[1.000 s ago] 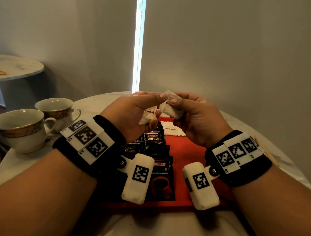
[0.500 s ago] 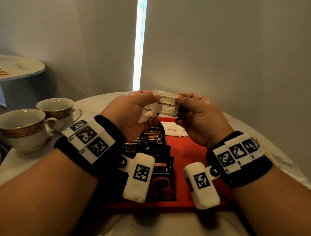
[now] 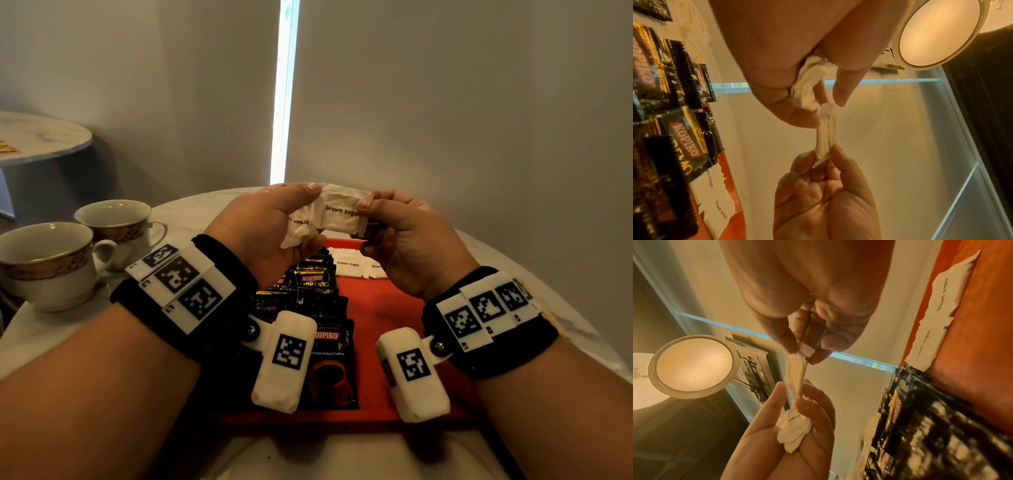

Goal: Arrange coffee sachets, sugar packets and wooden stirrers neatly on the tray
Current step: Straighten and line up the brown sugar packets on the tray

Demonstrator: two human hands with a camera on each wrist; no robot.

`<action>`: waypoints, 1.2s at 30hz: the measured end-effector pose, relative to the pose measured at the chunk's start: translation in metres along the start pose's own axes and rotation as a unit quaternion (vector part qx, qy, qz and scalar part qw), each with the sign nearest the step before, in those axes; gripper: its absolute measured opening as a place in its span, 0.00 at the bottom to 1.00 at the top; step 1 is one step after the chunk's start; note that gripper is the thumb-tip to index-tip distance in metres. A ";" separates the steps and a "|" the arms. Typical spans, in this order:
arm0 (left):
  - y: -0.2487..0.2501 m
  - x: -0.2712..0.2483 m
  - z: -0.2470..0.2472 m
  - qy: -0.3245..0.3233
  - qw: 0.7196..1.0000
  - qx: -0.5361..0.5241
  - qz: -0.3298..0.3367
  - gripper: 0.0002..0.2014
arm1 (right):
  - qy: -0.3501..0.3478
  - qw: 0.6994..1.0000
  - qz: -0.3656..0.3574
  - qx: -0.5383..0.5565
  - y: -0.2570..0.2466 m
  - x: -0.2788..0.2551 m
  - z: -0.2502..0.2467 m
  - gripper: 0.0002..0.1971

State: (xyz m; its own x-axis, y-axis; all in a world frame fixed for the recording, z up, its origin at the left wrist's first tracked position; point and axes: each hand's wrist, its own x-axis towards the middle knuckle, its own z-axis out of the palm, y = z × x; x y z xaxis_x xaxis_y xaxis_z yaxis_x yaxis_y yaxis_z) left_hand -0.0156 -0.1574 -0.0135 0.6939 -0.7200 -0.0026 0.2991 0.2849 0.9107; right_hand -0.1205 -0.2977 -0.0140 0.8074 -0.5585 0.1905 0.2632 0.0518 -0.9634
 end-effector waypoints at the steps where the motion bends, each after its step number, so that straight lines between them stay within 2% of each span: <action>1: 0.001 0.000 0.000 0.006 1.000 -0.004 0.000 0.08 | 0.009 1.000 -0.002 0.002 -0.001 0.002 -0.003 0.02; 5: 0.002 0.002 -0.001 0.021 1.000 -0.023 0.005 0.05 | 0.084 0.996 0.006 0.005 -0.002 0.013 -0.022 0.03; 8: 0.002 0.002 -0.001 0.021 0.999 -0.026 0.007 0.05 | 0.143 0.988 0.049 -0.024 0.007 0.021 -0.038 0.02; 10: 0.002 0.002 -0.001 0.022 0.999 -0.026 0.008 0.05 | 0.158 0.983 0.081 -0.053 0.016 0.027 -0.046 0.01; 15: 0.003 0.004 -0.002 0.026 0.999 -0.031 0.007 0.06 | 0.137 0.972 0.165 -0.092 0.036 0.037 -0.055 0.04; 19: 0.003 0.004 -0.002 0.024 0.999 -0.034 0.005 0.06 | 0.115 0.966 0.205 -0.110 0.044 0.035 -0.055 0.07; 30: 0.002 0.005 -0.002 0.022 0.999 -0.037 0.004 0.06 | 0.061 0.956 0.227 -0.176 0.044 0.032 -0.054 0.10; 36: 0.003 0.005 -0.002 0.024 0.999 -0.038 0.003 0.06 | 0.063 0.955 0.228 -0.178 0.042 0.030 -0.053 0.11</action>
State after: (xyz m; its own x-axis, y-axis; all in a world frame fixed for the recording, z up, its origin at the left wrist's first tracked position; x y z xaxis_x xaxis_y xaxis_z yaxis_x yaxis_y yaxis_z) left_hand -0.0101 -0.1589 -0.0114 0.7252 -0.6883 -0.0190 0.3429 0.3371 0.8768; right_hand -0.1131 -0.3565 -0.0589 0.7193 -0.6412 -0.2674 -0.3150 0.0420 -0.9482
